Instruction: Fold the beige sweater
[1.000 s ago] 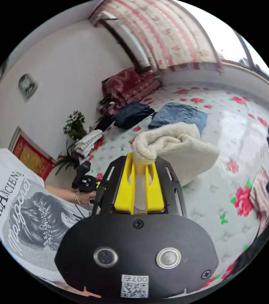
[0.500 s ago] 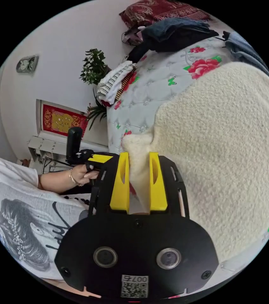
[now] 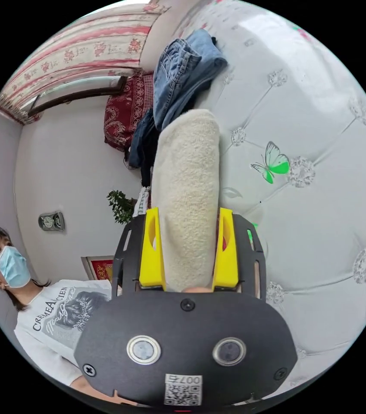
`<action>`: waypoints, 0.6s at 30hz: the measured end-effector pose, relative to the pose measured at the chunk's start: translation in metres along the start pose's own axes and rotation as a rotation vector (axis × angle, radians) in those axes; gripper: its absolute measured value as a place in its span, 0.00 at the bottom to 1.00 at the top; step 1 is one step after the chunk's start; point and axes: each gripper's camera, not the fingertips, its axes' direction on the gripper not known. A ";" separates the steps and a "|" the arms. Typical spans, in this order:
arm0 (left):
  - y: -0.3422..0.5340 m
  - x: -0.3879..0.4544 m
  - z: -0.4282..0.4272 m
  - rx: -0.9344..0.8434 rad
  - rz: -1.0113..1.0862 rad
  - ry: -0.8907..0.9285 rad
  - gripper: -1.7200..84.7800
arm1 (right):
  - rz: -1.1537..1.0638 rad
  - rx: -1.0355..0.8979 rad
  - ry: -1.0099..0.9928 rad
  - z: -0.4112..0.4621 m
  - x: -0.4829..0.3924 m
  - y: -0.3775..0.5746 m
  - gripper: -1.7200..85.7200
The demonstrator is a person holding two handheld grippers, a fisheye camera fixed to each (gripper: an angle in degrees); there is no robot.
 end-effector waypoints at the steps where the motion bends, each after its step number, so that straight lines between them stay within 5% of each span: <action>1: -0.006 0.000 0.008 -0.020 0.008 0.015 0.21 | 0.015 -0.035 -0.045 0.012 0.008 -0.009 0.19; 5: -0.038 -0.007 0.030 -0.116 0.012 0.147 0.18 | 0.038 -0.037 -0.092 0.017 0.001 -0.028 0.17; 12: -0.131 0.086 -0.027 0.083 0.251 0.203 0.15 | -0.267 0.052 -0.170 -0.022 -0.153 -0.133 0.14; 15: -0.200 0.149 -0.064 0.181 0.415 0.089 0.15 | -0.342 0.140 -0.171 -0.030 -0.218 -0.203 0.14; 18: -0.269 0.175 -0.076 0.229 0.333 -0.125 0.16 | -0.311 0.275 -0.093 -0.019 -0.242 -0.275 0.14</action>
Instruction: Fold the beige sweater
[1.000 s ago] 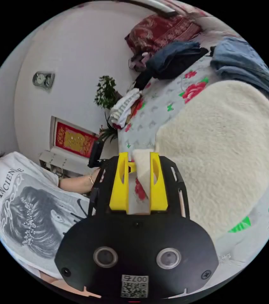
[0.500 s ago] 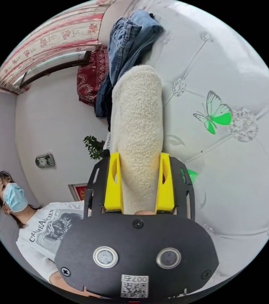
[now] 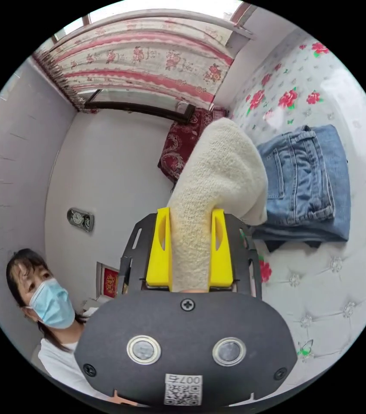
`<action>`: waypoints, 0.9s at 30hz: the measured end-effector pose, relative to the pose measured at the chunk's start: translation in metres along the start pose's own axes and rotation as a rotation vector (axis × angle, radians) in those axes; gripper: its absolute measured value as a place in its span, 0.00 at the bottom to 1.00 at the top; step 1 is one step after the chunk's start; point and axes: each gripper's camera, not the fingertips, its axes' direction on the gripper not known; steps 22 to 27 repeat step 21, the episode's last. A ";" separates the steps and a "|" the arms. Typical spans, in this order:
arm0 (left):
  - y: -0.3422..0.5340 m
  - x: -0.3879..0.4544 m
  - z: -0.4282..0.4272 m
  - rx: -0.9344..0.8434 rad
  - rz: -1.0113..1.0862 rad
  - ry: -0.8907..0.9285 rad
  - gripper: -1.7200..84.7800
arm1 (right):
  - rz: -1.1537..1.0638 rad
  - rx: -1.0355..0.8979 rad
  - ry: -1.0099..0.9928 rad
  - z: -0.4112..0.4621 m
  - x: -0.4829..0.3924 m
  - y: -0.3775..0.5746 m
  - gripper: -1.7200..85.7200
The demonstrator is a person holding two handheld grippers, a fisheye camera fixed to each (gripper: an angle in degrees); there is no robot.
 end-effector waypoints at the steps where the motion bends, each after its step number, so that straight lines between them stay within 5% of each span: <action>1: -0.009 -0.004 0.004 0.001 -0.027 -0.051 0.17 | 0.018 0.019 0.085 0.015 0.011 -0.017 0.14; 5: 0.004 -0.032 0.042 -0.009 -0.117 -0.469 0.16 | 0.032 -0.083 0.357 0.064 0.060 -0.006 0.13; 12: 0.206 0.024 0.122 -0.210 0.006 -0.590 0.13 | -0.040 -0.355 0.663 0.076 0.127 0.227 0.12; 16: 0.285 0.083 0.143 -0.292 0.032 -0.667 0.11 | 0.038 -0.195 0.913 -0.012 0.118 0.333 0.11; 21: 0.321 0.143 0.207 -0.465 0.061 -0.626 0.10 | 0.165 0.023 1.191 -0.136 0.094 0.345 0.12; 27: 0.321 0.143 0.207 -0.465 0.061 -0.626 0.10 | 0.165 0.023 1.191 -0.136 0.094 0.345 0.12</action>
